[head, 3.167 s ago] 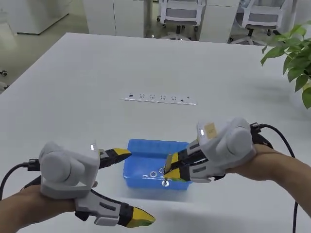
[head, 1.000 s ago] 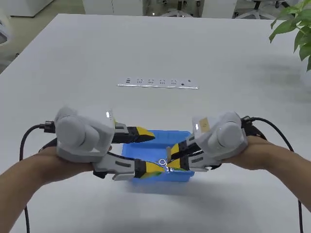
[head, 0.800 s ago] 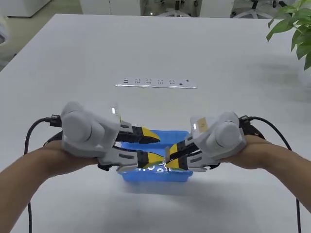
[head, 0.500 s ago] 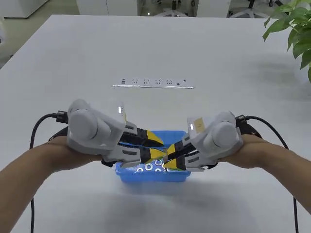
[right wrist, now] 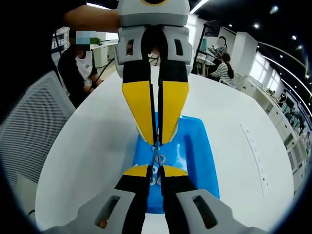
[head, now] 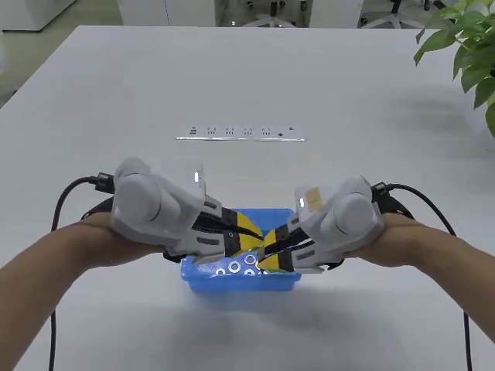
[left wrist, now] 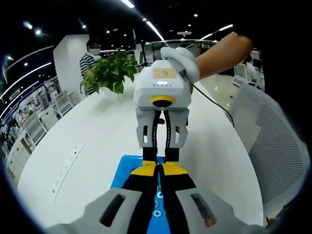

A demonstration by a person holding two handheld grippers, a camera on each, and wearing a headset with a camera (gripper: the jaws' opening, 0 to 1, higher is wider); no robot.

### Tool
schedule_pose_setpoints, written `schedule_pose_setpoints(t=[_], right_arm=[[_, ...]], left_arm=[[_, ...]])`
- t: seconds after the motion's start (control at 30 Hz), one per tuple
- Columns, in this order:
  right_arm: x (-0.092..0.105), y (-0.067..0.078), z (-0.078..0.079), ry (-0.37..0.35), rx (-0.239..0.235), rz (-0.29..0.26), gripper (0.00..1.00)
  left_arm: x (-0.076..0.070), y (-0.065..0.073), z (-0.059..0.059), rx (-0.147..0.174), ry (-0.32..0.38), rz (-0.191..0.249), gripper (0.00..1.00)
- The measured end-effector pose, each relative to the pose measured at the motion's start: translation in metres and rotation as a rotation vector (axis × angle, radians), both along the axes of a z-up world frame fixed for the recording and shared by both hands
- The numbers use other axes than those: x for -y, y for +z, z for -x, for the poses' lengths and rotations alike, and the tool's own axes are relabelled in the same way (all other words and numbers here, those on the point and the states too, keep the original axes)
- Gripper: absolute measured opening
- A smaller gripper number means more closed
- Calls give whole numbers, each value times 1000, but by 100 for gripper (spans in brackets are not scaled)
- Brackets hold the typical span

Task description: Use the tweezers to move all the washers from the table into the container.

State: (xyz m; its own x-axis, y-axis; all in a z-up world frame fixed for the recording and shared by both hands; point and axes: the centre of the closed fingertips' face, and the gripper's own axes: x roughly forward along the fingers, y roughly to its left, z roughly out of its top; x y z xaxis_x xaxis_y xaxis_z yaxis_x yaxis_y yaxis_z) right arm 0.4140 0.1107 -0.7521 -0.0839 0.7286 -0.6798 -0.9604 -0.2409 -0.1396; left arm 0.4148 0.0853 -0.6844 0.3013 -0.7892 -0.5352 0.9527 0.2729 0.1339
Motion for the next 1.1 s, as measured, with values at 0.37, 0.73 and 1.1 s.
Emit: schedule_pose_setpoints(t=[0.37, 0.73, 1.1], right_arm=[[-3, 9, 0, -10, 0, -24, 9], [-5, 27, 8, -30, -10, -52, 8], [-6, 38, 23, -32, -1, -38, 7]], left_arm=[[-5, 9, 1, 2, -5, 7, 6], [-13, 26, 10, -5, -23, 19, 6], [-20, 34, 26, 7, -33, 20, 6]])
